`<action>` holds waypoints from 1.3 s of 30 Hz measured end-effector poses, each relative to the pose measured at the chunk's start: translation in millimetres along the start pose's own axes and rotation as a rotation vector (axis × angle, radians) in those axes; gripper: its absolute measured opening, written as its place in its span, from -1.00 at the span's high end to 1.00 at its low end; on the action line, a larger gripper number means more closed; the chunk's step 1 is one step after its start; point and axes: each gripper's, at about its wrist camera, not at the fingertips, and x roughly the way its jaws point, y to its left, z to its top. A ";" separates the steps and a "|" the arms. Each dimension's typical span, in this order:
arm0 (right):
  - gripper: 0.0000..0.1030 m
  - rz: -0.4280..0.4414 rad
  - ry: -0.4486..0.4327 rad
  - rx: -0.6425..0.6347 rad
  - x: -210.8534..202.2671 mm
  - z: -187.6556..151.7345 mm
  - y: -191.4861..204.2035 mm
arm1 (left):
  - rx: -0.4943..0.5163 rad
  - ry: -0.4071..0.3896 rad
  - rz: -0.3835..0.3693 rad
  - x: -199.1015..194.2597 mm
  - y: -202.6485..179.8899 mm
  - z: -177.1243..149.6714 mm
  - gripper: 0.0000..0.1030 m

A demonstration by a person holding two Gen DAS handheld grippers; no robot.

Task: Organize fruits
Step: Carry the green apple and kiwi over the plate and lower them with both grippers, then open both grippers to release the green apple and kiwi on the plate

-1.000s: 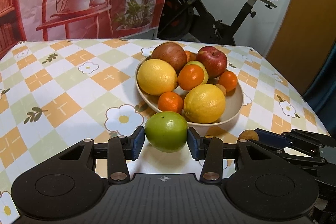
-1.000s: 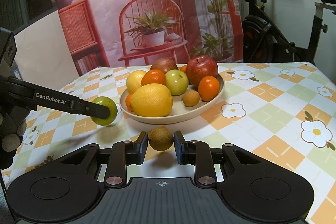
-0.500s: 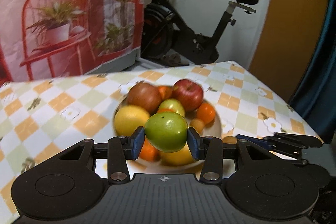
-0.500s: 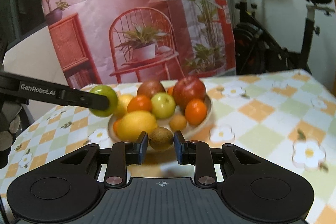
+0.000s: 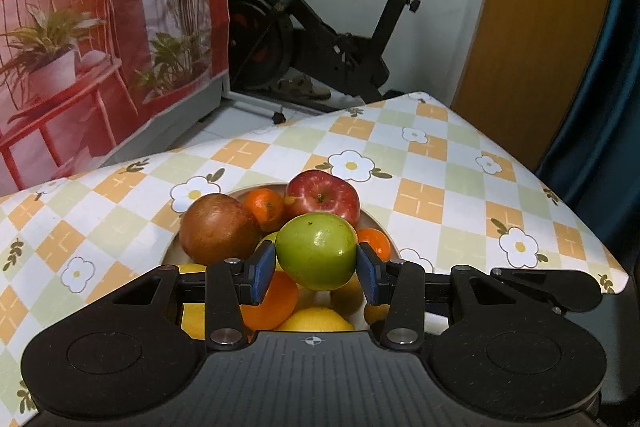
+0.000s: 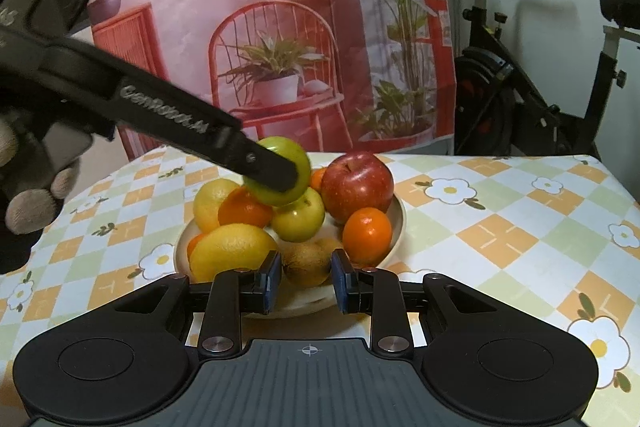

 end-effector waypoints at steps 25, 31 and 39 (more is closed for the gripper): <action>0.42 -0.013 0.014 0.004 -0.4 -3.1 0.5 | -0.126 0.023 -0.048 -5.2 20.1 3.1 0.08; 0.36 -0.024 0.026 0.000 -6.6 -2.8 5.1 | -0.155 -0.017 -0.009 -23.8 28.1 2.7 0.00; 0.23 -0.057 0.038 -0.023 -15.9 -1.6 10.9 | -0.169 -0.072 0.050 -51.7 35.3 -5.4 -0.35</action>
